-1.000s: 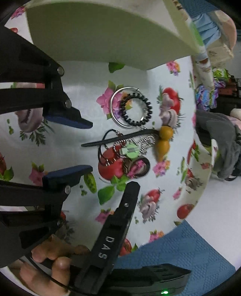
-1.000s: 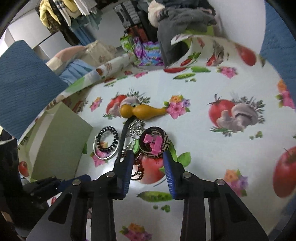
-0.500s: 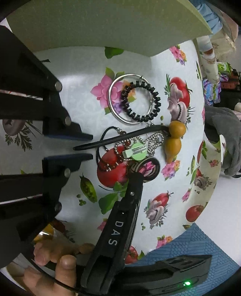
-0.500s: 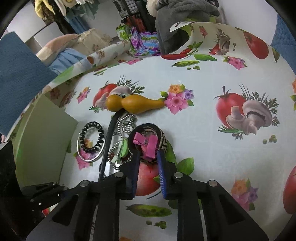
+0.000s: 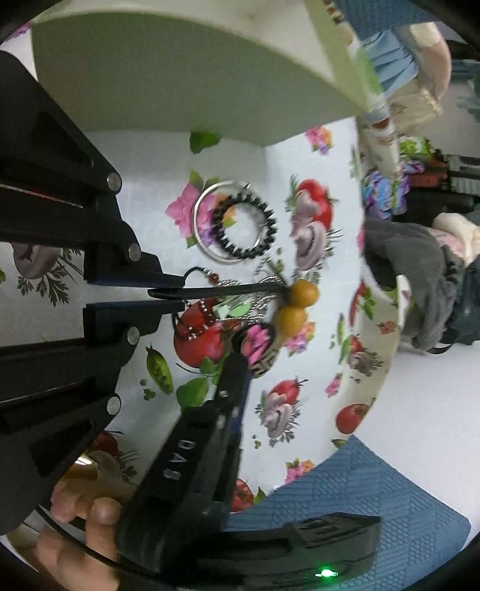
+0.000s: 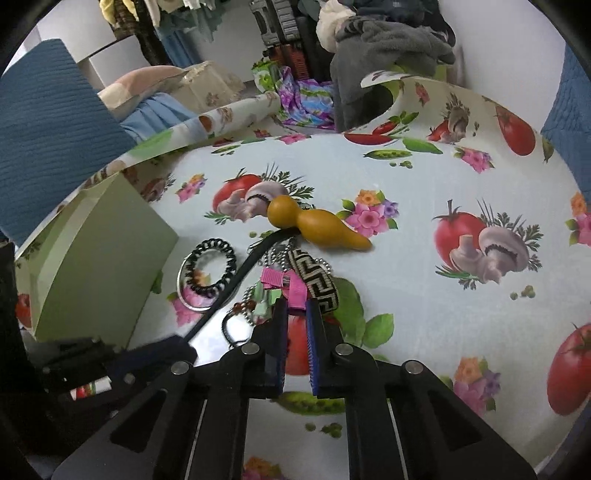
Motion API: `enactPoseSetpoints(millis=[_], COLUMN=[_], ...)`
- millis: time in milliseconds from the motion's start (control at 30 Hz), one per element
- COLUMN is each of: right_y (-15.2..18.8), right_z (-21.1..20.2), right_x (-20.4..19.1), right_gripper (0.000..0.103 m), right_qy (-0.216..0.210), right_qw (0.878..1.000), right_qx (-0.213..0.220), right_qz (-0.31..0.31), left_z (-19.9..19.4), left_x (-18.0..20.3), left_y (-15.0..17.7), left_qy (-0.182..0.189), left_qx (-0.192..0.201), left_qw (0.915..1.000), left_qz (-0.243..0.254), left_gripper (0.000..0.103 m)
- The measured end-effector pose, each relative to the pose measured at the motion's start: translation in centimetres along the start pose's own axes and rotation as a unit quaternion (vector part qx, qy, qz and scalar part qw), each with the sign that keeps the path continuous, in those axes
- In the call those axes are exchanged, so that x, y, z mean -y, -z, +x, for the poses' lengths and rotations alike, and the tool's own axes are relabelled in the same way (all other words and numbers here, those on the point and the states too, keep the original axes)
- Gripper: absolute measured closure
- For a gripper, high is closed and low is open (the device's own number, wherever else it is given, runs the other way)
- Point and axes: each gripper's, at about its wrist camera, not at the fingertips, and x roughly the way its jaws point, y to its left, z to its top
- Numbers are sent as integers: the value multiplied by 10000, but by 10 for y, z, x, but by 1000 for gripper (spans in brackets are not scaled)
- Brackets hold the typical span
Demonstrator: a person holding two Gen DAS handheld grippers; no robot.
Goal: Organize jewelry
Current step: 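Grasp the pink tag with the right tool while the left tool grasps the black cord necklace, then lift the pink tag with the right tool while the left tool lifts the black cord toward the box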
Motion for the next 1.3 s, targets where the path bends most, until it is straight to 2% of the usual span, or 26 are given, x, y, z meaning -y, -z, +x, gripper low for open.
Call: enactPoseSetpoints(millis=[200,533,800,867,900,933,1000,1033,1167,1300], right_y=[20,58,66,65,64,64,62,61,59,59], right_z=[-9,-13,-9,-10,-10,-11,-11,-12,-10,-1], right_x=[-4,-13,-6,-5,-5,-4,-4,-5,-8,-7], right_gripper=[96,95,95,90,87,83,82,82,82,82], right_qy=[22,223,210,143,124,108,88,93,107,95], right_qw=[9998,9975,9966,9969,9970,9971,9973,9975,9980,9970], right_qx=[-174,-659,-759,-728,-714,-693,-658,-642,-613,-760], right_qz=[76,130,254,271,291,303,304,284,135,89], left_z=[-18,-10,4,3,3,3,1,0,0,7], left_x=[3,6,-2,-4,-6,-6,-9,-9,-7,-6], left_y=[13,59,64,63,61,60,58,55,43,28], left_qy=[-134,-124,6,33,60,85,161,146,225,246], left_qx=[88,-620,-886,-885,-879,-872,-781,-717,-526,-427], left_qw=[9999,9980,9958,9957,9956,9955,9958,9963,9976,9983], left_qz=[58,-38,-217,-261,-315,-361,-443,-441,-381,-299], left_gripper=[98,98,97,97,95,87,72,69,69,69])
